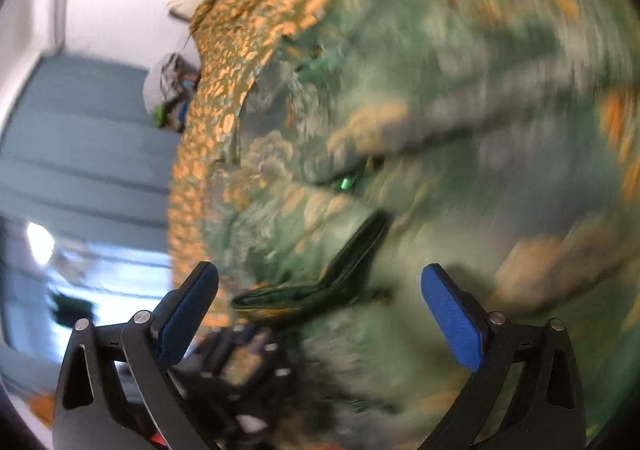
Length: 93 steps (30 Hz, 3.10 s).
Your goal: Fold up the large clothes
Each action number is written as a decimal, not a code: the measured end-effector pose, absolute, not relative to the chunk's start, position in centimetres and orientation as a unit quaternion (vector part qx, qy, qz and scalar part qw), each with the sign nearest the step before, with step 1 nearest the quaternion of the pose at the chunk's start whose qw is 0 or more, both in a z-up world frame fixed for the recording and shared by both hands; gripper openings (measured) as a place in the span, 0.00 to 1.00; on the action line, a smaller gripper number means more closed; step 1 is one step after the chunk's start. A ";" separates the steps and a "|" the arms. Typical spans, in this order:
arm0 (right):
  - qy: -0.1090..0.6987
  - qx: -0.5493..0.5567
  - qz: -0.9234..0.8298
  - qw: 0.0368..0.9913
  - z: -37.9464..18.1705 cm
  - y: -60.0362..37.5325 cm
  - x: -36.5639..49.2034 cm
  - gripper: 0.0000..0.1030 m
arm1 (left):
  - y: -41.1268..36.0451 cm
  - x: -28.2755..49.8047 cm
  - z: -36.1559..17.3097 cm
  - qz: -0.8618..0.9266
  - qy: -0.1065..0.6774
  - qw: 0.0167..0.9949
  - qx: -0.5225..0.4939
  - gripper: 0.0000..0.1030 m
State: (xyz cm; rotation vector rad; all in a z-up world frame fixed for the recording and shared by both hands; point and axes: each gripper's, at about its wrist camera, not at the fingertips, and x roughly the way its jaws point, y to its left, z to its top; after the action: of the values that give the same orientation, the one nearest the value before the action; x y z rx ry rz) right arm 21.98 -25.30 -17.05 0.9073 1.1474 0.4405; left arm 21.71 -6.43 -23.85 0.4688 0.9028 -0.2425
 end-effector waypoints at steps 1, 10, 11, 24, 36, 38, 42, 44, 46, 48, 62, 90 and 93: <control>0.521 0.430 0.204 0.708 -17.5 -25.1 21.6 0.99 | -6.5 21.5 -23.8 -0.123 0.430 0.867 0.220 0.37; 0.558 0.433 0.210 0.676 -20.2 -21.5 23.2 0.82 | -6.7 17.6 -22.3 -0.148 0.402 0.875 0.226 0.67; 0.563 0.429 0.207 0.676 -20.6 -21.2 23.5 0.72 | -6.2 17.1 -22.0 -0.149 0.404 0.876 0.217 0.67; 0.436 0.124 0.200 0.869 -9.0 -20.0 30.7 0.09 | 2.5 20.0 -18.2 -0.083 0.440 0.892 0.069 0.67; 0.454 0.078 0.108 0.881 -15.7 -21.3 33.0 0.76 | 4.7 26.6 -16.9 -0.035 0.439 0.895 0.072 0.67; 0.414 0.046 0.128 0.900 -13.8 -20.8 31.0 0.68 | 4.7 28.8 -16.8 -0.033 0.436 0.896 0.074 0.67; 0.401 -0.017 0.212 0.891 -12.8 -18.1 29.6 0.57 | 5.0 34.8 -18.3 -0.022 0.441 0.894 0.072 0.67; 0.412 -0.037 0.231 0.881 -13.8 -16.7 30.4 0.49 | 4.8 36.5 -19.9 -0.019 0.452 0.888 0.086 0.67; 0.453 -0.050 0.223 0.862 -16.3 -15.4 31.5 0.49 | 4.3 38.1 -23.2 -0.011 0.488 0.864 0.122 0.67; 0.496 -0.047 0.206 0.843 -19.1 -15.1 32.7 0.48 | 4.2 38.2 -25.0 -0.009 0.492 0.860 0.135 0.68; 0.465 -0.004 0.182 0.866 -15.1 -15.6 37.9 0.56 | 6.7 44.1 -20.9 0.008 0.499 0.866 0.026 0.67; 0.379 -0.057 0.174 0.907 -11.0 -18.6 22.8 0.96 | 8.8 26.8 -16.0 0.014 0.427 0.900 0.089 0.71; 0.360 -0.079 0.136 0.920 -9.2 -21.7 18.6 0.98 | 10.2 23.6 -14.9 0.056 0.430 0.896 0.093 0.71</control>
State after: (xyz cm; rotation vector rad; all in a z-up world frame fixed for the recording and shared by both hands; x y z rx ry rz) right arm 18.60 -21.67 -9.17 -0.1616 0.7395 0.2804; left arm 23.56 10.16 -14.91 0.1918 0.8920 0.1156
